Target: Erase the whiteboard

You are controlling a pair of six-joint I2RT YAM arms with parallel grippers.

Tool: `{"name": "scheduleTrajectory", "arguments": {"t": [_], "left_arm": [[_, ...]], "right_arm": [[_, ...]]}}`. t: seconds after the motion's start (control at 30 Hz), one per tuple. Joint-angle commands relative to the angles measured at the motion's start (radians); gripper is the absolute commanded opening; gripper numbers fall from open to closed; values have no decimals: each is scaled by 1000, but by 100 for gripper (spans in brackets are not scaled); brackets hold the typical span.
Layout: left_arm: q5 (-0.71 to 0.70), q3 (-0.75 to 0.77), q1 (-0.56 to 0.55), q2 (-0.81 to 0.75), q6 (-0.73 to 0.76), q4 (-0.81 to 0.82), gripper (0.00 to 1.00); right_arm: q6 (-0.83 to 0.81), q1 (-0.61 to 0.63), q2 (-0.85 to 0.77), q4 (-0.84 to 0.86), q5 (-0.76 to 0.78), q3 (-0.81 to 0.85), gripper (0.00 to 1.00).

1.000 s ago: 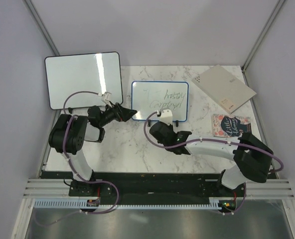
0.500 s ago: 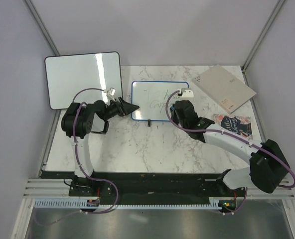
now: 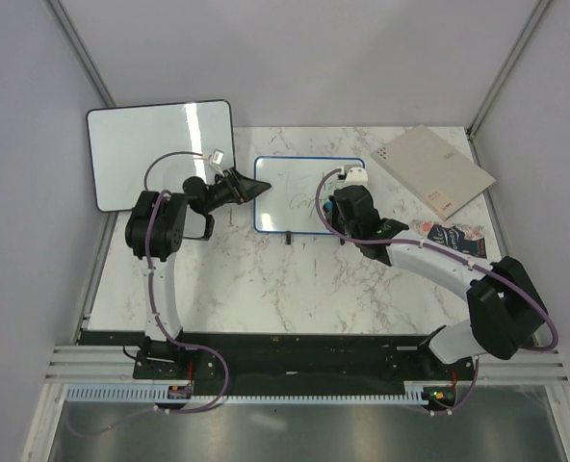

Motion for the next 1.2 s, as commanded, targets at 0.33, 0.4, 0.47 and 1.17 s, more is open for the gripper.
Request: {"name": "scheduleTrajectory", "arguments": {"t": [0.33, 0.4, 0.47, 1.17], "left_arm": [[33, 249, 3, 55, -94, 295, 82], [46, 275, 1, 55, -84, 272, 79], [49, 277, -2, 49, -68, 249, 79], [115, 245, -3, 74, -97, 295, 15]], "right_arm": [[-19, -45, 50, 85, -55, 72, 0], [-21, -48, 58, 87, -56, 76, 0], [-22, -53, 59, 87, -55, 81, 0], [-111, -62, 99, 156, 83, 89, 0]]}}
